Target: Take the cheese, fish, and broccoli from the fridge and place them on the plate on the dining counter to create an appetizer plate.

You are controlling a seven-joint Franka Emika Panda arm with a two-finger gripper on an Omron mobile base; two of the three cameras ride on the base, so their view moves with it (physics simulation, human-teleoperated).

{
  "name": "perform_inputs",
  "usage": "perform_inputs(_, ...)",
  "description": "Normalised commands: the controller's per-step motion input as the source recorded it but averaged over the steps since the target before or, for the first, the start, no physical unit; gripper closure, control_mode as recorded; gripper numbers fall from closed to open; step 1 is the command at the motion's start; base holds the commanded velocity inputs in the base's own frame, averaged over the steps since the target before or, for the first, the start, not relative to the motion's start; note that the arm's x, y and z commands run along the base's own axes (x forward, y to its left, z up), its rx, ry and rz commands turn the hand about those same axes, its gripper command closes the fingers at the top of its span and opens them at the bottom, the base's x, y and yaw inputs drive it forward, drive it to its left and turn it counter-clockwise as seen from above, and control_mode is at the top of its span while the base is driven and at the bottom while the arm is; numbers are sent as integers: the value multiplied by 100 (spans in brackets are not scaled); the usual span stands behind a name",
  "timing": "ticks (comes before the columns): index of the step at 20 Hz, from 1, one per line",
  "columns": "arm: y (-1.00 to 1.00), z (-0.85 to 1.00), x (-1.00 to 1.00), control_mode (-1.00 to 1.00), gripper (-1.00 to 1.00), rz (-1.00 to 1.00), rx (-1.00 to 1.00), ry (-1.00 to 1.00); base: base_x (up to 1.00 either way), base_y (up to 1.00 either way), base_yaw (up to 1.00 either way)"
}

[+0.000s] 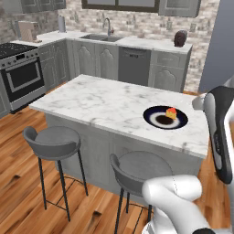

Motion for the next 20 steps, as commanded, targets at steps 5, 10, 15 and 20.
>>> perform_inputs(5, 0, -10, 35, -100, 100, 1, 0, 3, 0, 0, 0)
perform_inputs(10, 0, -52, 61, -100, 100, 0, 0, 25, 0, 0, 0)
perform_inputs(15, 0, -56, 85, -100, 100, 0, 0, 30, 0, 0, 0)
perform_inputs(20, 0, -60, 97, -100, 100, 0, 0, 29, 0, 0, 0)
